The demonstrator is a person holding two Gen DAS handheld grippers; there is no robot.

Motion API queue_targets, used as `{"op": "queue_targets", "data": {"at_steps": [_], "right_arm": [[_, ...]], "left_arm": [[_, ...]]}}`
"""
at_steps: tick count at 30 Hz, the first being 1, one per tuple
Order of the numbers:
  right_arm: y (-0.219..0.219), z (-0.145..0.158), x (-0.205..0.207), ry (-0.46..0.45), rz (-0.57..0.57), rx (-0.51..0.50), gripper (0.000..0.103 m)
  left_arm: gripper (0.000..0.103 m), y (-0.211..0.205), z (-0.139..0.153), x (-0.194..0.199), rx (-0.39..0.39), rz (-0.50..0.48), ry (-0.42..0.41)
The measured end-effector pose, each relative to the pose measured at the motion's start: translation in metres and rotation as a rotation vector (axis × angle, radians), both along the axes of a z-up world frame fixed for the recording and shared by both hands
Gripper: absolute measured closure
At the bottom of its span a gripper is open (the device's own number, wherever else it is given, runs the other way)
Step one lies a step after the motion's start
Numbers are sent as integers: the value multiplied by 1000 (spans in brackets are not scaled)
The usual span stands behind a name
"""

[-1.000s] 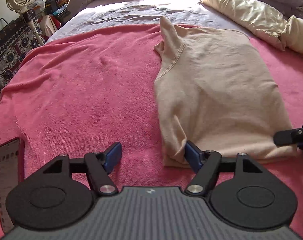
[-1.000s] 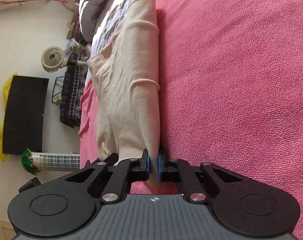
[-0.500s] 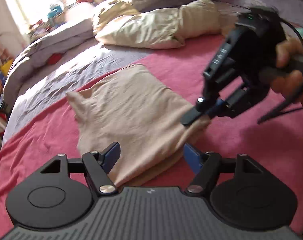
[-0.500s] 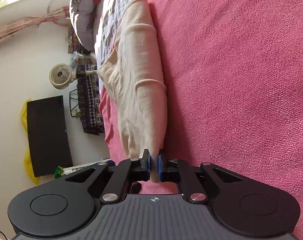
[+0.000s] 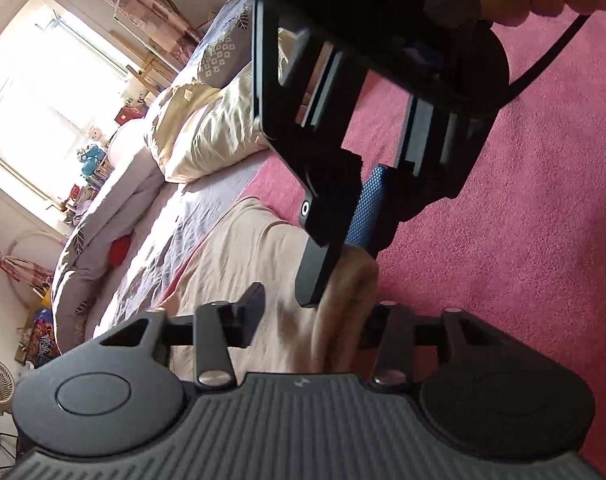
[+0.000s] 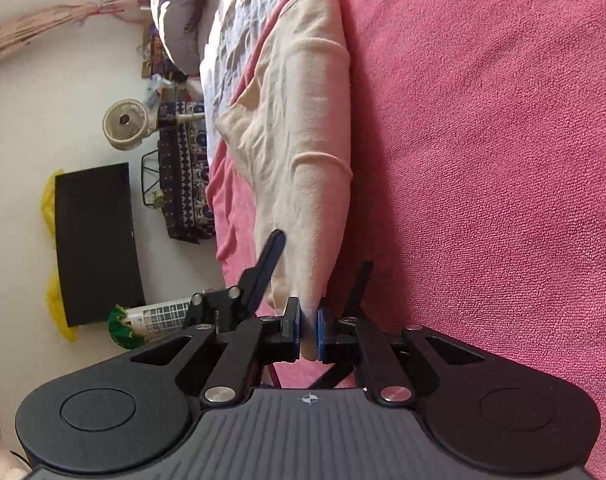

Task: Fold clothes
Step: 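Grasp the folded shirt edge with the right gripper while the left gripper pinches beside it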

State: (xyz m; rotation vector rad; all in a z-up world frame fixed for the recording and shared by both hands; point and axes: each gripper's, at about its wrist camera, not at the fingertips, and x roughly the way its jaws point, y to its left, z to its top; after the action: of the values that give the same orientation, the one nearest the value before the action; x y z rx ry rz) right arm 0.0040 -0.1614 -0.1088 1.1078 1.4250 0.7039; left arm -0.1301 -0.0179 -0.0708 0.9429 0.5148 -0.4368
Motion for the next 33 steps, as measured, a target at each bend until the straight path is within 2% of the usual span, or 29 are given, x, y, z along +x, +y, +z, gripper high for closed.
{"op": "queue_targets", "data": {"at_steps": [2,4,5,8,11,13,14,15,17,20,21,23,26,27,29,33], "right_arm": [[-13,3,0,-25,-28,13,82],[-30,2,3,-48,-99,7,64],[-39,-1,5,-54,-143,-3,51],[-48,-14,17,-71,-236,1,47],[-28,-30,37,-96,-236,27,47],[-10,-38,51,-128,-229,28,52],[-2,-42,59,-145,-236,18,62],[3,-46,66,-155,-246,5,76],[4,-52,72,-161,-266,-3,81],[0,-56,77,-175,-271,-8,82],[-2,-56,77,-178,-266,-10,82],[-6,-55,74,-180,-257,-15,82],[-19,-51,68,-202,-264,-36,80],[-21,-50,68,-206,-275,-34,74],[-25,-51,70,-213,-294,-30,72],[-10,-48,106,-254,-319,-70,75]], "left_arm": [[88,-3,-1,1,-6,2,12],[89,-3,-1,2,-23,12,14],[91,-1,1,2,-40,18,11],[93,2,4,3,-76,29,14],[95,5,3,2,-90,18,24],[95,8,2,3,-105,8,41],[96,11,3,3,-122,3,62],[96,12,2,3,-135,-4,77],[96,15,-3,0,-147,-22,118],[98,14,-18,-18,-117,-66,106],[101,14,-23,-24,-106,-74,81],[102,14,-30,-32,-101,-82,49],[102,21,-26,-29,-132,-83,82],[102,23,-24,-28,-143,-83,96],[102,26,-24,-28,-150,-90,104],[102,26,-26,-30,-154,-88,96]]}}
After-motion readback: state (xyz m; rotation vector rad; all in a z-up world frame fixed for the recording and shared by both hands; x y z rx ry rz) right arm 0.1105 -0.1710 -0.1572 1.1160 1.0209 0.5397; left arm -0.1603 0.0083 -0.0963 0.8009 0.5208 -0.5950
